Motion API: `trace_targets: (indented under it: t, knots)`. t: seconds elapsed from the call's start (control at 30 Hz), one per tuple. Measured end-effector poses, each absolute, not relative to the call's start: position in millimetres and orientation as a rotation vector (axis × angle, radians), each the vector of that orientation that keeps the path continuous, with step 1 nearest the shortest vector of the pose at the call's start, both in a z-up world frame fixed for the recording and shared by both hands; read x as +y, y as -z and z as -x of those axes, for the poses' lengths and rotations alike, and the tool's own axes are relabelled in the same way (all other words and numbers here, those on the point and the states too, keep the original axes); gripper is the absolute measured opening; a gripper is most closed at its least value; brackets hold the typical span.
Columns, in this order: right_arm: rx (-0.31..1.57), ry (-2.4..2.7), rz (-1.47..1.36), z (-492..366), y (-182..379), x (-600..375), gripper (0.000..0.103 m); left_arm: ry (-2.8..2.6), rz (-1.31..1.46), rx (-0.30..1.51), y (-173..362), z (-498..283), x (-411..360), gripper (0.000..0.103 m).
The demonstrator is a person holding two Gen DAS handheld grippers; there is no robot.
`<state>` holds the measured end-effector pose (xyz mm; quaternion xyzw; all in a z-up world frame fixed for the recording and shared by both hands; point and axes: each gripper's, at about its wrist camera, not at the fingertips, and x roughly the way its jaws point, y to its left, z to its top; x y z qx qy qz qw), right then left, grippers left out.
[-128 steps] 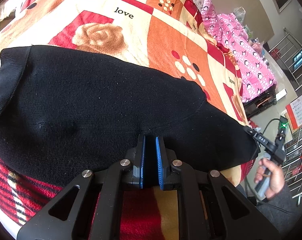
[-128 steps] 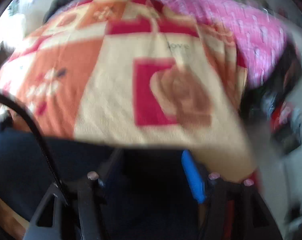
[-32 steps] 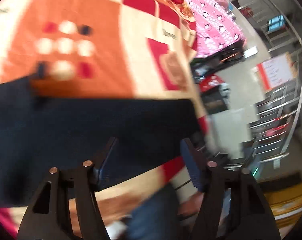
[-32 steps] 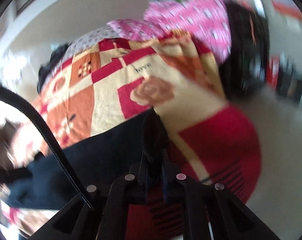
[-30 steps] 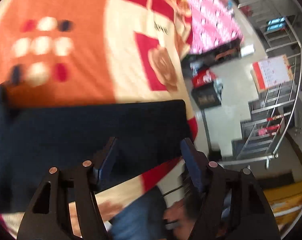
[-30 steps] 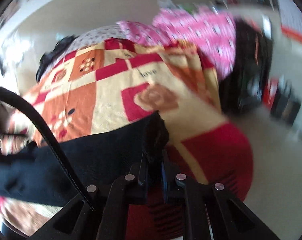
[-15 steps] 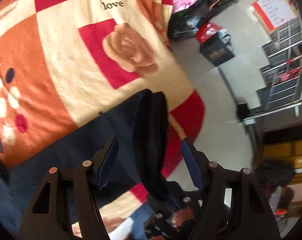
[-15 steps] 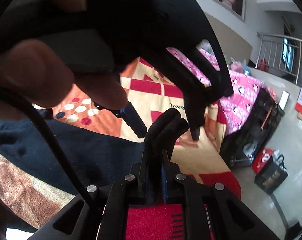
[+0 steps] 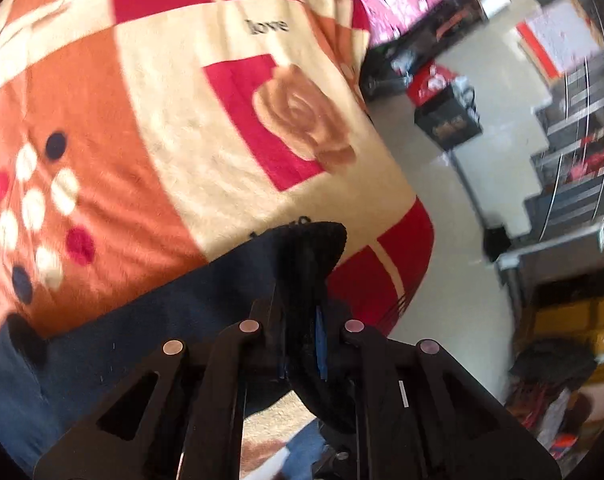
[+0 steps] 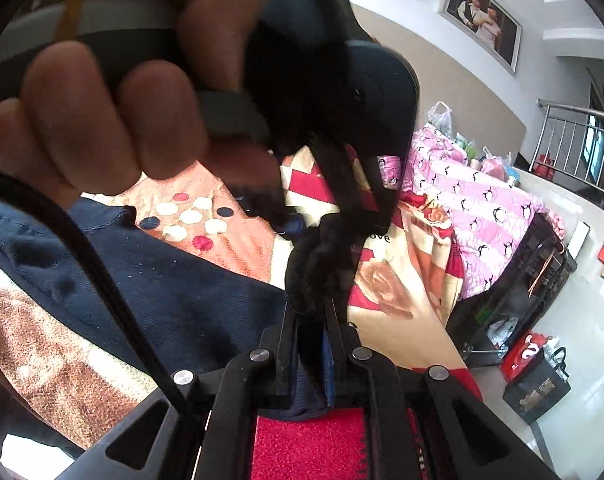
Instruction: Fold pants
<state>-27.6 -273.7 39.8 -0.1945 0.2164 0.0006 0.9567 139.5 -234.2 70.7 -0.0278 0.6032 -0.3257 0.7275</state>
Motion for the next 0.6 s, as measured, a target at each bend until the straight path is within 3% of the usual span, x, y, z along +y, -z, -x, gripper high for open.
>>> trace_targets:
  t: [0.37, 0.6]
  knots:
    - [0.428, -0.166, 0.710, 37, -41, -161, 0.009, 0.680, 0.341, 1.239, -55, -130, -87, 0.009]
    - [0.474, -0.249, 0.796, 34, -26, -86, 0.009, 0.640, 0.376, 1.246, -29, -130, -21, 0.009]
